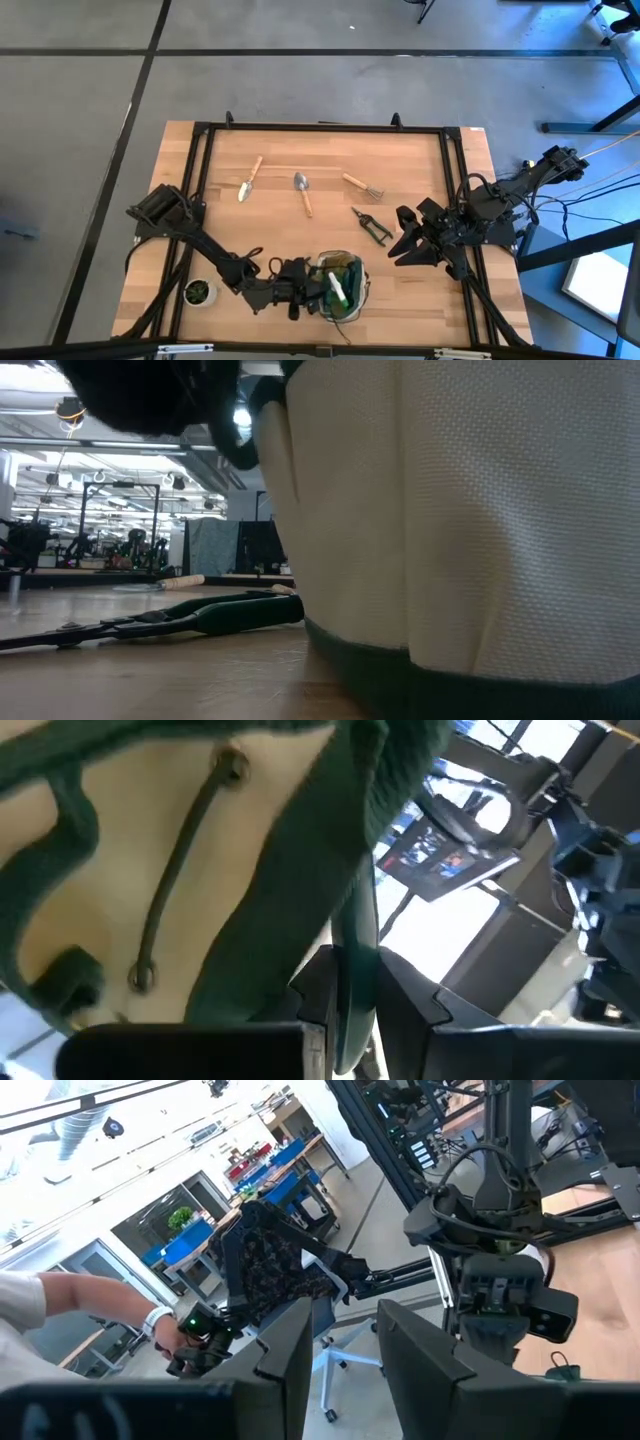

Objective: Pick & Place Garden tools in Gardening bag
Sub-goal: Put the green shear scissors into the gardening bag

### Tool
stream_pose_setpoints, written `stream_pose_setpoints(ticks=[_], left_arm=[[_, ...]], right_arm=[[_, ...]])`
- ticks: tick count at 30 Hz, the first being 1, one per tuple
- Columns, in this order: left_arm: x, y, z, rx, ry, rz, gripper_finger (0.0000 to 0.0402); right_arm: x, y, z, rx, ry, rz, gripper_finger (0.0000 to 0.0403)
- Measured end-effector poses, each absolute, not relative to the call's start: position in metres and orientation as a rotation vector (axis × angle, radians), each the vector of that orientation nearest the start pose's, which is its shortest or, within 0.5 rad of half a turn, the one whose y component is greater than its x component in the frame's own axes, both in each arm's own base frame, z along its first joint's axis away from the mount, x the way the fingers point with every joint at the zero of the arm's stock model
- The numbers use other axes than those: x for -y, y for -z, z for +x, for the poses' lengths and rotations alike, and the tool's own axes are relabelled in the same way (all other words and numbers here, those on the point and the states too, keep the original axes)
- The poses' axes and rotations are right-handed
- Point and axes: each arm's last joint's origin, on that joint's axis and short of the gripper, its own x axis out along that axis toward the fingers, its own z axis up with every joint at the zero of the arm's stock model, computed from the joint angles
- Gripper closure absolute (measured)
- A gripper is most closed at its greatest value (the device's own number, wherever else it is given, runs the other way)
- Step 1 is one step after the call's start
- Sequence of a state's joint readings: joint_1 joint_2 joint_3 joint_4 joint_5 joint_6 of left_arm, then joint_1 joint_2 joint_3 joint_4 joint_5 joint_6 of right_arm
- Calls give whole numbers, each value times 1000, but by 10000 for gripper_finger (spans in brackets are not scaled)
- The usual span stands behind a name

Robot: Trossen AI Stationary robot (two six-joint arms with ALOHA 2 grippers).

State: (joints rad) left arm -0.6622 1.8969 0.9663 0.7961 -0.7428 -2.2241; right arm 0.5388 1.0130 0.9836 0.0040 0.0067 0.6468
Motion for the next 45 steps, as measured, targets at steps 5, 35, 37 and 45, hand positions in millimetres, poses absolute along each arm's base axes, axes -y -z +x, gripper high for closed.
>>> stream_pose_setpoints(ticks=[5,35,37,45], left_arm=[[217,-178,321,-21,-153,-2121,363],[216,-180,332,-115,-241,-2024,328],[217,-179,332,-142,-258,-2014,327],[221,-182,336,-255,-335,-1943,324]], right_arm=[[-115,-378,192,-196,-506,625,286],[-115,-378,192,-201,-505,643,286],[-115,-378,192,-201,-505,643,286],[-115,-378,192,-205,-509,650,286]])
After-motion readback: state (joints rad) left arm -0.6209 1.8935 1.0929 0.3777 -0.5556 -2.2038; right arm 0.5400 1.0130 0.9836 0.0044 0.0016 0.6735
